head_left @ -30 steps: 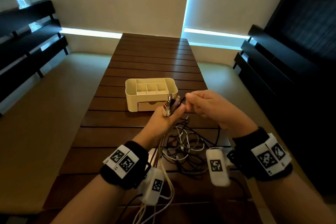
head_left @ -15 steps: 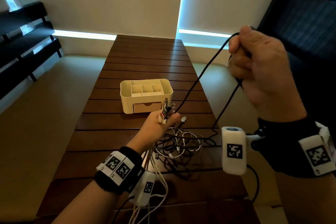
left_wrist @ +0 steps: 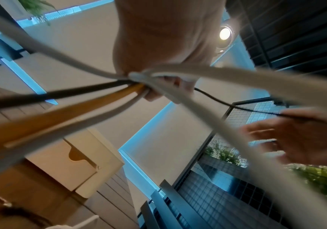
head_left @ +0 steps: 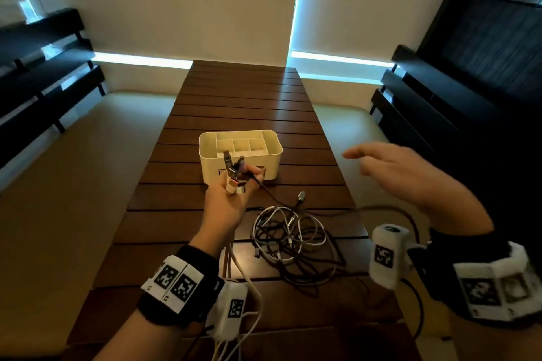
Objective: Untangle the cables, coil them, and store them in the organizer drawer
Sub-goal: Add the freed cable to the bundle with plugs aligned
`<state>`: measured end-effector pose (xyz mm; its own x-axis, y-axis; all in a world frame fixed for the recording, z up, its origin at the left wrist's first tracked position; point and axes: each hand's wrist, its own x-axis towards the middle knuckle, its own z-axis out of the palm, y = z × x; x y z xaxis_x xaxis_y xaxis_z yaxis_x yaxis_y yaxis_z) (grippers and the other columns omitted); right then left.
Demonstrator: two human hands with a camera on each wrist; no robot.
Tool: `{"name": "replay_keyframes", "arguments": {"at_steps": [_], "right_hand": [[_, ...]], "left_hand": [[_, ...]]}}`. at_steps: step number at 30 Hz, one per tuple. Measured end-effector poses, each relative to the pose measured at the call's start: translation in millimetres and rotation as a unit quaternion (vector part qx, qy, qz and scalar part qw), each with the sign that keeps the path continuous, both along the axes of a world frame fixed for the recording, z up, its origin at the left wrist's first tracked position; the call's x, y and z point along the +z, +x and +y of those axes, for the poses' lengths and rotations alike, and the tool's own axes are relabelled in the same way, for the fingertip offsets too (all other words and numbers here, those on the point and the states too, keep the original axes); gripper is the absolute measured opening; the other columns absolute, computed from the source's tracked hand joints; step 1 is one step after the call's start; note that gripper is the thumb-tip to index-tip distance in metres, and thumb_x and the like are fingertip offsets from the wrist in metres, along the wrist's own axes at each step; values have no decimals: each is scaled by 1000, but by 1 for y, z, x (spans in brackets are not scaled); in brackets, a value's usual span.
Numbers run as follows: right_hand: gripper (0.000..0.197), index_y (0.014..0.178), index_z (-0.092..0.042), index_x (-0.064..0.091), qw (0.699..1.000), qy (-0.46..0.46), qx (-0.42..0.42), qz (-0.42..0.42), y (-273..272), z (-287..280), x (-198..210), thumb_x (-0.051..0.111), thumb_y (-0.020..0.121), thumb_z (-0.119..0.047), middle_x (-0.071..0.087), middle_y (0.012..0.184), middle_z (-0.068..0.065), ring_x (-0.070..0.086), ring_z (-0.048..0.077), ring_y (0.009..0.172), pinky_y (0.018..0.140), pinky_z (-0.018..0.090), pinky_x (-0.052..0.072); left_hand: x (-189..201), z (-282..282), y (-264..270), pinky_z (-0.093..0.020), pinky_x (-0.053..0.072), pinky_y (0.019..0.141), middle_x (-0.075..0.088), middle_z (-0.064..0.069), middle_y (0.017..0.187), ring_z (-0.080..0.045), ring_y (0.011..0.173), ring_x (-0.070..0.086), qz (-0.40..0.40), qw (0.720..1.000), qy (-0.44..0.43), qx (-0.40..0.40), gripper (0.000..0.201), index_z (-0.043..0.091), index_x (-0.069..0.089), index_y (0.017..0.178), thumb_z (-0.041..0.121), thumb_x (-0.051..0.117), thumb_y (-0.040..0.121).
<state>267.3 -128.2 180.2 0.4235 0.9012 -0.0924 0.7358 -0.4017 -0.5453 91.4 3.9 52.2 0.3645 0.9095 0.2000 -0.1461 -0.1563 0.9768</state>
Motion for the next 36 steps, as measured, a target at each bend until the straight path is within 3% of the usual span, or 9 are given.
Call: {"name": "replay_keyframes", "arguments": {"at_steps": [6,11,13,16,20,24,28,32,36], "right_hand": [[35,103,-18,62,986,-19,84,146,-65,39,-56,42,93,-45,67,98,2,65,16,89,79,30,53],[20,98,-17,57,949,54,63,305,-86,49,-89,49,94,-34,67,83,0,64,15,58,46,15,44],[10,91,-16,54,924,103,76,359,-89,48,-92,49,95,-24,65,76,2,59,12,49,42,14,40],[11,85,-13,51,906,177,100,370,-92,45,-95,47,95,-14,61,67,-1,52,9,43,41,14,40],[11,83,-14,52,921,210,116,308,-92,44,-99,50,94,-14,59,65,0,51,7,44,44,17,43],[11,84,-21,56,928,229,128,265,-96,41,-99,53,92,-15,57,62,-3,51,4,44,46,13,41],[19,103,-25,61,939,241,131,208,-97,43,-99,53,92,-12,56,61,-10,55,2,52,51,10,43],[19,81,-28,57,937,264,119,193,-98,44,-103,56,90,-12,59,64,-3,56,6,55,52,13,46],[8,95,-17,60,945,281,85,141,-104,45,-109,58,88,-14,61,73,-11,59,4,67,66,24,54]], "left_hand": [[7,-14,3,-12,50,71,63,-2,95,6,83,63,-19,999,3,-48,21,0,62,100,-13,51,87],[10,-18,-9,-35,57,61,63,-15,103,-27,81,68,-58,994,-32,-83,25,11,65,103,-2,48,89],[14,-21,-12,-29,50,42,60,-20,107,-20,57,64,-96,986,-82,-104,34,8,62,115,-7,42,92],[19,-28,-14,-24,43,35,64,-7,88,-12,41,49,-178,956,-182,-148,37,32,61,120,12,39,99],[21,-29,-16,-22,45,39,58,-4,55,-15,42,52,-132,961,-200,-141,40,17,67,100,46,40,93],[20,-30,-18,-31,55,54,68,-4,84,-21,74,68,-105,979,-136,-113,45,26,63,110,54,47,80],[19,-30,-15,-19,48,50,63,-2,87,-10,69,64,-93,984,-113,-99,44,13,58,119,34,66,81],[19,-30,-12,-24,53,58,68,-9,97,-15,84,70,-95,978,-164,-90,46,10,64,112,40,58,78],[20,-31,-10,-24,55,67,71,-9,106,-18,98,68,-122,969,-206,-63,48,18,58,123,47,51,85]]}}
